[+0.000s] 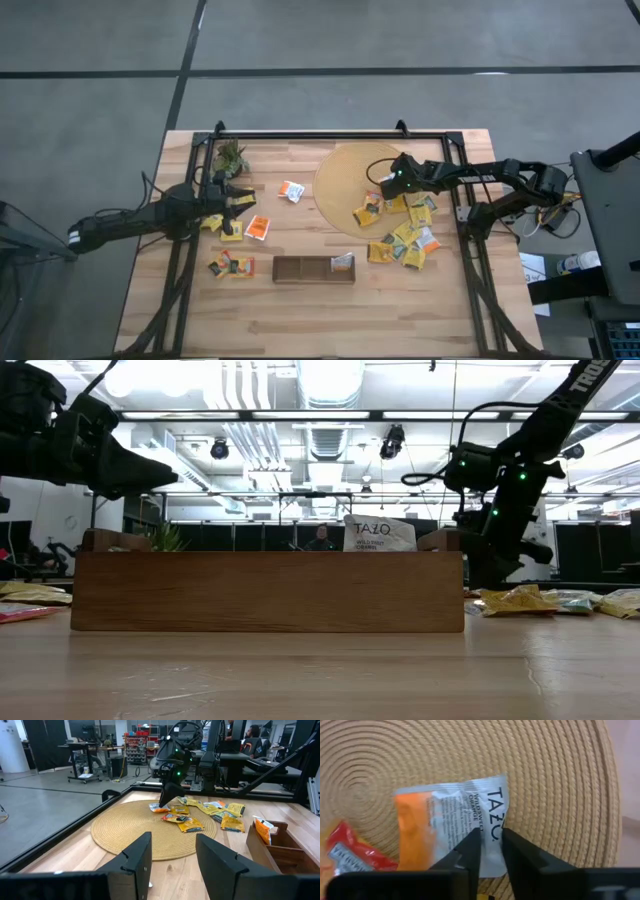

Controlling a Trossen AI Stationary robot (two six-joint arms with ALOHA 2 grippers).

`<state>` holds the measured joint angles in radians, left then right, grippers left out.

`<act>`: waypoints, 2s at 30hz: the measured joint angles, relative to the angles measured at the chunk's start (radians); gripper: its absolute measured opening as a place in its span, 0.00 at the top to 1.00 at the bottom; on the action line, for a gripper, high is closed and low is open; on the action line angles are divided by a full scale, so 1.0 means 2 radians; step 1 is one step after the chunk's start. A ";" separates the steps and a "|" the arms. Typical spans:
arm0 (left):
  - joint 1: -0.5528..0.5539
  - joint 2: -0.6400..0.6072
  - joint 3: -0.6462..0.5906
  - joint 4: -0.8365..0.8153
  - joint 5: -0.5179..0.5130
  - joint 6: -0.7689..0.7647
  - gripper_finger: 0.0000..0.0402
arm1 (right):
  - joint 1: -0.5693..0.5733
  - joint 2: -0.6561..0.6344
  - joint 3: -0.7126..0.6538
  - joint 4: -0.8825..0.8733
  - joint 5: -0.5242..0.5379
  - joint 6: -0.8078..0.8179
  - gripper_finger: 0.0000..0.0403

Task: Pick & Place Tea
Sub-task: Put the white tea bag into the right section of the wooden organizer

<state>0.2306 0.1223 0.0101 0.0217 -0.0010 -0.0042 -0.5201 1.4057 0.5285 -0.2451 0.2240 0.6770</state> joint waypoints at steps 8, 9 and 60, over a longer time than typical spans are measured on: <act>0.000 0.000 0.000 0.000 0.000 0.000 0.63 | 0.007 -0.029 0.019 -0.005 -0.015 -0.038 0.97; 0.000 0.000 0.000 0.000 0.000 0.000 0.63 | 0.012 -0.035 0.023 -0.009 -0.014 -0.043 0.98; 0.000 0.000 0.000 0.000 0.000 0.000 0.63 | 0.573 0.222 0.488 -0.366 0.367 -0.136 0.98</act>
<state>0.2306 0.1223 0.0101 0.0216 -0.0010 -0.0044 0.6255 1.8492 1.5039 -0.9780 0.9575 0.4047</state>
